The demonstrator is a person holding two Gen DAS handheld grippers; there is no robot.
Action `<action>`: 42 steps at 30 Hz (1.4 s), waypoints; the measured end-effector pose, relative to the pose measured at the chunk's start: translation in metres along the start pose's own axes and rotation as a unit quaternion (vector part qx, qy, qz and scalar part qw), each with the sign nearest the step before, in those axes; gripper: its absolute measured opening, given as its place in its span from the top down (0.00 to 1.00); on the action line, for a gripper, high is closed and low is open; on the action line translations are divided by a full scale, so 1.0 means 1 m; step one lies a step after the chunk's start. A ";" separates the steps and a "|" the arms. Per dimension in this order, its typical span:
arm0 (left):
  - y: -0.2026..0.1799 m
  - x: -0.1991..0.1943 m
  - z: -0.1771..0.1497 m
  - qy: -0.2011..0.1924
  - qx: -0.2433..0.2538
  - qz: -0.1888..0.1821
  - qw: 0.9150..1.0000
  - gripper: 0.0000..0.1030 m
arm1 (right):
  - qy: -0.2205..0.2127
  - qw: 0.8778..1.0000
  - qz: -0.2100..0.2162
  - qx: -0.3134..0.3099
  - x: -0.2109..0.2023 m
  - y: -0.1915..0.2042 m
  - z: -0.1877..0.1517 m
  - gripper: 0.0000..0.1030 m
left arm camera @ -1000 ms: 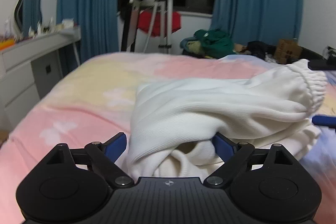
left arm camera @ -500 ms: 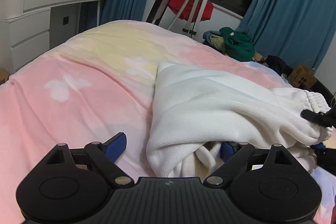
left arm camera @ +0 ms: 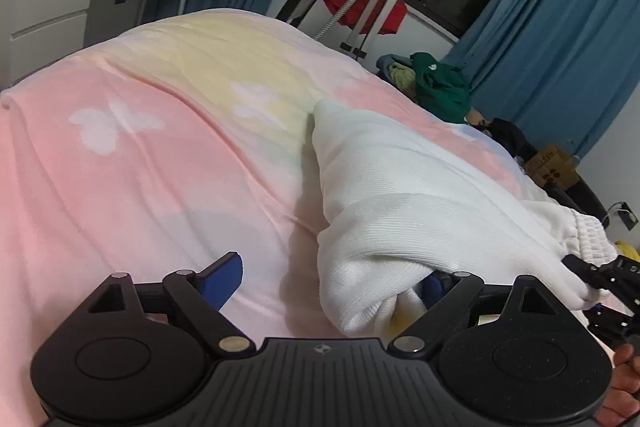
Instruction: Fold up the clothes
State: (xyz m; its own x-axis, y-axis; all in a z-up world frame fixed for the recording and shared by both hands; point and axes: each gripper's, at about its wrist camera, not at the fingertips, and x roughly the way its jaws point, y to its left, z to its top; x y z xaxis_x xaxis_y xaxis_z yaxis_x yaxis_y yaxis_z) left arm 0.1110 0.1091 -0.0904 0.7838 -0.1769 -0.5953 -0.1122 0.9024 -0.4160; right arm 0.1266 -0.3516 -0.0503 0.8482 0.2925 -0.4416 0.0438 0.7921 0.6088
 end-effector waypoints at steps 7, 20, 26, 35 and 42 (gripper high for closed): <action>0.007 -0.001 0.002 0.010 -0.016 0.001 1.000 0.13 | 0.005 1.000 -0.008 -0.024 -0.001 0.013 -0.004 0.61; 0.023 0.003 0.012 0.027 -0.069 -0.004 0.997 0.13 | 0.067 0.996 0.005 0.065 0.025 -0.018 -0.014 0.08; 0.021 0.003 0.018 0.047 -0.066 -0.007 0.997 0.16 | 0.075 0.996 0.010 0.048 0.030 -0.014 -0.017 0.17; 0.035 -0.034 0.027 0.055 -0.087 -0.060 0.993 0.13 | 0.076 0.996 -0.034 0.016 0.019 0.006 -0.016 0.36; 0.058 -0.014 0.048 0.013 -0.180 -0.108 0.978 0.06 | 0.059 0.997 -0.047 -0.002 0.014 0.018 -0.018 0.37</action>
State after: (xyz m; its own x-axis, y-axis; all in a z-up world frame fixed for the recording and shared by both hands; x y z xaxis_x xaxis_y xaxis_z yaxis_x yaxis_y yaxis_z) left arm 0.1230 0.1827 -0.0726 0.7977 -0.3630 -0.4815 -0.1564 0.6467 -0.7466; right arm 0.1303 -0.3238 -0.0573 0.7730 0.2781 -0.5702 0.1172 0.8208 0.5591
